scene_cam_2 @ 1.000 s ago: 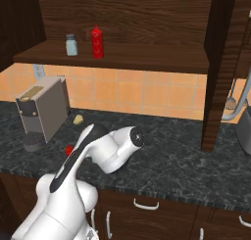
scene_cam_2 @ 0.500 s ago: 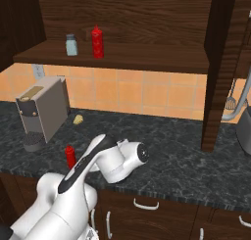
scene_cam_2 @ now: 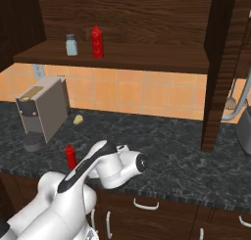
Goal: Put the shaker and condiment bottle from the counter next to their counterparts in the cabinet.
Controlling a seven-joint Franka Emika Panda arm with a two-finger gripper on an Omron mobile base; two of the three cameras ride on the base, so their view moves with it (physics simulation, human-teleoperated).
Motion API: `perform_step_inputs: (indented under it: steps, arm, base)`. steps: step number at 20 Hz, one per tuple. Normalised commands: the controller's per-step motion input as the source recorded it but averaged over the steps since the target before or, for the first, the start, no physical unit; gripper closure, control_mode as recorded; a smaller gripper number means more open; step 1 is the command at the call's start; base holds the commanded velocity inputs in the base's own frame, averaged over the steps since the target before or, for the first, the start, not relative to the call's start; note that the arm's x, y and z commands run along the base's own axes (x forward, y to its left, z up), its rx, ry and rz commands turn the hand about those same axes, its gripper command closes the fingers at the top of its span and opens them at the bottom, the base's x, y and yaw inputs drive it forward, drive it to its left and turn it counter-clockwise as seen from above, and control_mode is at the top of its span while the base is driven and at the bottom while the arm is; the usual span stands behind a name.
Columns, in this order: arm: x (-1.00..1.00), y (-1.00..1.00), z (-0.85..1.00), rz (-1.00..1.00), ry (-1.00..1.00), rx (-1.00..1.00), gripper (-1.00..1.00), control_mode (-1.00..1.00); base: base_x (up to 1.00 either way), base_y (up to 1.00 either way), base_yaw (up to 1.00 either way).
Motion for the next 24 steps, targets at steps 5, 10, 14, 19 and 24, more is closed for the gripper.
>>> perform_step_inputs:
  steps: [5,10,14,19,24]
  arm:
    - [0.20,0.00,-0.10,0.03,0.00,0.04,-1.00,-1.00]
    - [0.22,0.00,-0.11,0.06,0.00,0.07,-1.00,-1.00]
    - [0.24,-0.03,0.00,0.09,0.00,0.08,-1.00,-1.00]
    - [0.25,-0.02,0.00,0.09,0.00,0.05,-1.00,-1.00]
    - [0.22,-0.07,-0.02,0.09,0.00,0.04,-1.00,-1.00]
  base:
    - [0.00,0.00,0.00]
    - [0.00,0.00,0.00]
    - [0.00,0.00,0.00]
    - [0.00,0.00,0.00]
    - [0.00,0.00,0.00]
